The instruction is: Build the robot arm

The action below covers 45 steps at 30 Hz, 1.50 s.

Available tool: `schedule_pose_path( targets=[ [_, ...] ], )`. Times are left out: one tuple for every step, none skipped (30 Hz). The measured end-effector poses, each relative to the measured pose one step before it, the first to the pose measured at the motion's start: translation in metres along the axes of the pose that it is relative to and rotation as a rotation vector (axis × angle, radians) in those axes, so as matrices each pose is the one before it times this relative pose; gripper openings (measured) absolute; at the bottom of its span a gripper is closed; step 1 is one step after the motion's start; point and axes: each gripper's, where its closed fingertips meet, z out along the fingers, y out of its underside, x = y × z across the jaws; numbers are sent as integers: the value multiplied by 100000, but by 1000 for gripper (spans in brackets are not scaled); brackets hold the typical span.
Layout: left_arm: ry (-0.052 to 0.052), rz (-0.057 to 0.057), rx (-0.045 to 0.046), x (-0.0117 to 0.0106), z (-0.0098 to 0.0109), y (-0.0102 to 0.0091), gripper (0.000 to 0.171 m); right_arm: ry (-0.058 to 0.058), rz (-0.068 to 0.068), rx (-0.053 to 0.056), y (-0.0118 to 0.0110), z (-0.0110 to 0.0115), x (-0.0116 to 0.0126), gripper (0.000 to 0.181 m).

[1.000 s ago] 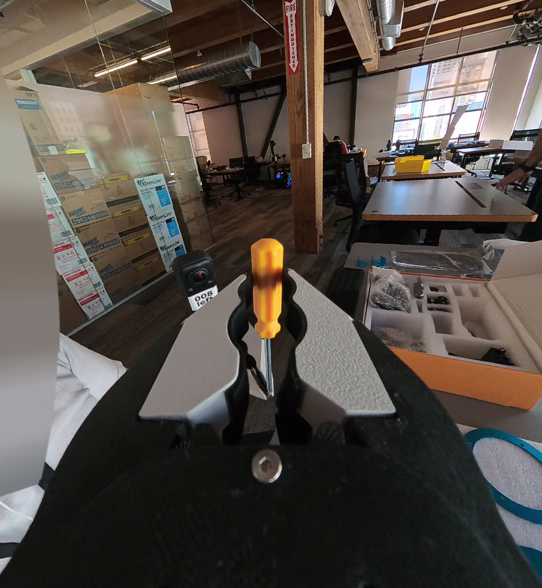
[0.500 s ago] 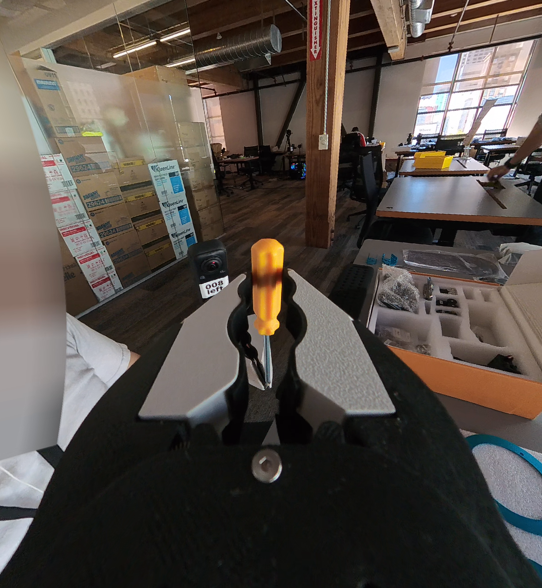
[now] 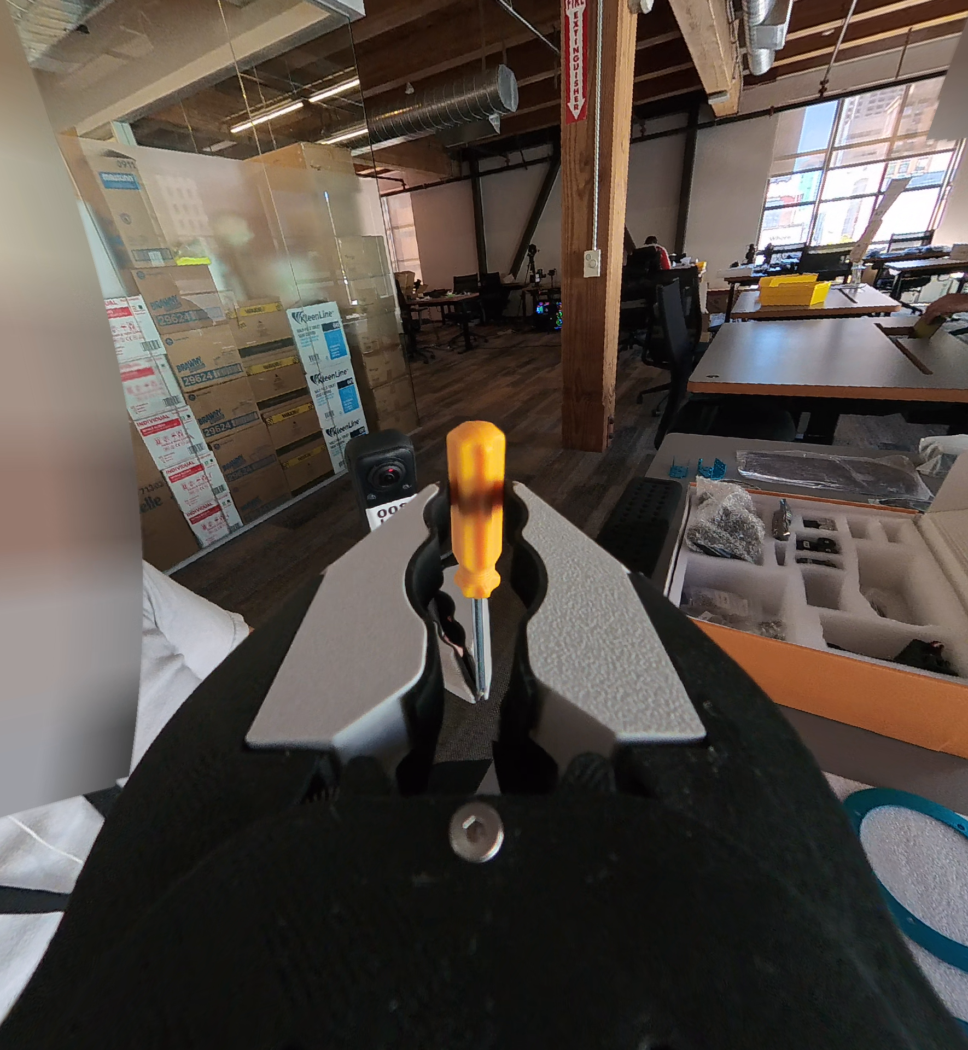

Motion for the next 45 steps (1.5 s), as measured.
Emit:
schedule_pose_path(
  targets=[
    [29,-21,-94,5,36,24,0,-280,299,4,29,-52,21,17],
    [-57,-71,118,-10,1,-7,0,10,306,189,3,-58,54,17],
    [-98,-83,142,-15,2,10,0,-541,419,153,-1,-38,-35,17],
    [-93,-132,22,-18,1,27,0,-512,693,-213,40,-26,-37,16],
    [-102,-169,79,-23,11,29,0,219,374,-92,39,-19,35,16],
    [-157,-130,169,-19,-11,26,0,98,254,-39,24,-7,7,16],
    [-135,-106,235,-25,1,7,0,452,485,100,11,-9,70,16],
    [10,-148,308,-2,-7,-24,0,576,460,247,-20,2,88,16],
    [241,-82,485,40,-9,-59,0,-3,493,594,-72,20,23,16],
    [148,157,578,46,-22,-113,0,-498,800,814,-108,24,-39,16],
    [-408,529,482,-1,-41,-111,0,-167,920,708,-127,12,13,16],
    [-867,952,420,-53,-45,-124,0,159,606,541,-109,12,51,16],
    [-837,1166,511,-22,-53,-130,0,-311,-157,606,-127,14,-40,16],
    [-573,1174,624,20,-26,-138,0,-324,-156,568,-130,-2,-60,16],
    [-559,1198,731,27,-13,-145,0,-167,142,513,-128,-7,-28,16],
    [-657,1249,785,24,-11,-136,0,-242,18,410,-131,-23,-58,16],
    [-599,1223,592,26,-4,-120,0,-240,-580,378,-105,-30,-90,16],
    [-701,1341,199,17,10,-76,0,109,-601,216,-78,-30,-67,16],
    [-1075,1668,-163,-30,10,-29,0,65,-490,120,-34,-12,-65,16],
    [-1229,2049,-290,-35,10,-10,0,-122,-120,82,-11,13,-82,16],
    [-1073,2208,-365,7,26,13,0,47,-200,144,-9,10,-64,16],
    [-1031,2152,-448,32,30,16,0,180,-191,83,9,20,-28,16],
    [-967,2182,-375,57,43,17,0,-3,51,45,20,15,-38,16],
    [-803,2237,-320,79,42,21,0,144,19,29,20,1,-10,16],
    [-833,2032,-561,75,59,63,0,75,43,-200,53,18,2,16],
    [-485,1544,-694,104,61,58,0,-829,-217,-338,78,37,-126,16],
    [264,811,-404,181,69,23,0,-1223,-405,-130,61,30,-196,16],
    [398,36,-11,141,25,-40,0,-985,-729,329,-8,-1,-166,16],
    [27,-270,216,49,-8,-59,0,-1053,-615,487,-35,-21,-187,16],
    [-357,-130,299,-25,-37,-70,0,-788,-288,509,-56,-51,-146,16],
    [-825,52,407,-87,-47,-70,0,592,-29,678,-82,-100,68,16],
    [-1074,265,621,-118,-77,-119,0,1320,147,1124,-134,-127,159,16],
    [-955,449,618,-70,-70,-121,0,1258,886,1162,-121,-145,173,16],
    [-873,516,417,-52,-56,-115,0,898,841,1276,-106,-131,105,16],
    [-888,629,251,-53,-55,-115,0,655,234,1489,-119,-118,32,16],
    [-933,899,87,-29,-39,-114,0,656,-28,1417,-101,-105,-3,16],
    [-1095,1228,61,-44,-34,-111,0,824,215,1289,-94,-104,7,16],
    [-1425,1484,188,-59,-45,-127,0,1478,463,1477,-129,-119,95,16],
    [-1473,1548,161,-64,-45,-129,0,948,384,1414,-129,-117,10,16],
    [-1236,1440,11,-36,-27,-115,0,183,237,1087,-102,-81,-92,16],
    [-800,1292,-230,11,-11,-83,0,913,43,847,-79,-97,23,16],
    [-677,1210,-475,28,21,-32,0,437,30,305,-31,-69,-29,16],
    [-1090,1288,-348,-48,-7,-43,0,-371,-377,315,-43,-40,-129,16],
    [-1043,1331,-121,-36,-25,-74,0,-64,-682,492,-76,-29,-88,16],
    [-672,1149,161,3,-29,-120,0,-1188,-862,325,-64,-18,-261,16]
  ],
)
